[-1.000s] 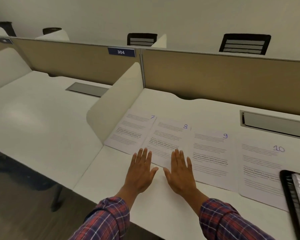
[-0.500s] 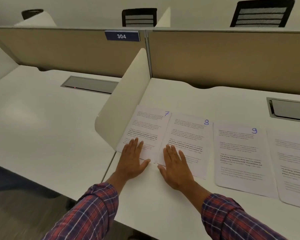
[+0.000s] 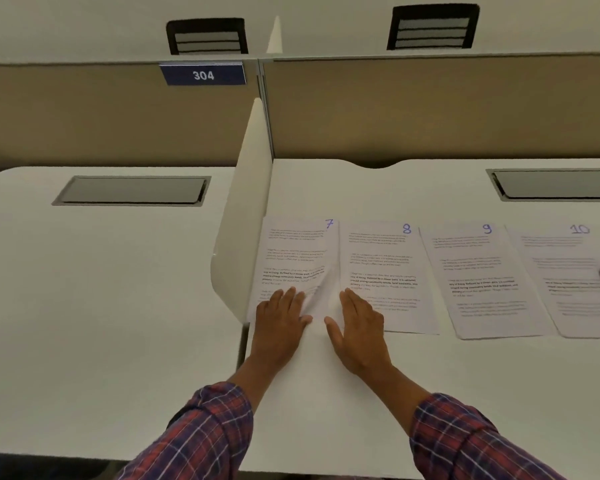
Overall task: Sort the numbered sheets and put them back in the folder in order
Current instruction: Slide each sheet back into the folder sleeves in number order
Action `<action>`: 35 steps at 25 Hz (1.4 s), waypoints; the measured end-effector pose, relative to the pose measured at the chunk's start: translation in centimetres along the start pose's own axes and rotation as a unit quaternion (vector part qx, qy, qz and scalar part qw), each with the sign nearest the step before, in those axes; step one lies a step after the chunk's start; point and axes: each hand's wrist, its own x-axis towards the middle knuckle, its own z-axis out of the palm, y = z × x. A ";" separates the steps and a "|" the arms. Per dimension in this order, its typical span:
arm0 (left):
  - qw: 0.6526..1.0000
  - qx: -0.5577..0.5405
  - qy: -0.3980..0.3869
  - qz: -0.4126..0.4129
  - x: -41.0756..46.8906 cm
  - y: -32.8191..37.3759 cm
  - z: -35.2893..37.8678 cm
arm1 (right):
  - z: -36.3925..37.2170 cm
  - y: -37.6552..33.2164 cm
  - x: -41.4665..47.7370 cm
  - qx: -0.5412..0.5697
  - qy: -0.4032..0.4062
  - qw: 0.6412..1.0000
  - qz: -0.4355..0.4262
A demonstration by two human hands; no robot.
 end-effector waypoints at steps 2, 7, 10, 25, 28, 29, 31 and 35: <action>0.998 -0.046 0.045 -0.006 -0.1 -0.5 -0.6 | 0.4 -1.9 -0.5 0.106 0.008 0.991 0.085; 0.987 -0.152 0.045 -0.013 -1.0 -0.8 -1.3 | 0.2 -6.7 1.5 0.318 -0.002 0.917 0.241; 0.993 -0.113 0.028 0.004 -1.2 -1.6 -0.7 | -0.4 -8.6 3.2 0.417 0.002 0.859 0.298; 0.909 -0.384 0.056 -0.152 2.4 0.9 -3.6 | -5.0 -4.4 0.1 0.450 0.111 0.828 0.315; 0.863 -0.463 0.038 -0.200 4.4 3.3 -5.3 | -7.6 -2.0 -1.8 0.468 0.125 0.818 0.311; 0.847 -0.485 0.028 -0.216 4.7 4.2 -5.6 | -8.3 -1.1 -2.4 0.472 0.125 0.815 0.311; 0.788 -0.566 -0.004 -0.242 4.9 6.5 -5.6 | -9.8 1.2 -3.8 0.484 0.133 0.805 0.317; 0.709 -0.675 -0.052 -0.198 4.2 13.2 -4.3 | -13.3 6.7 -7.2 0.525 0.191 0.757 0.338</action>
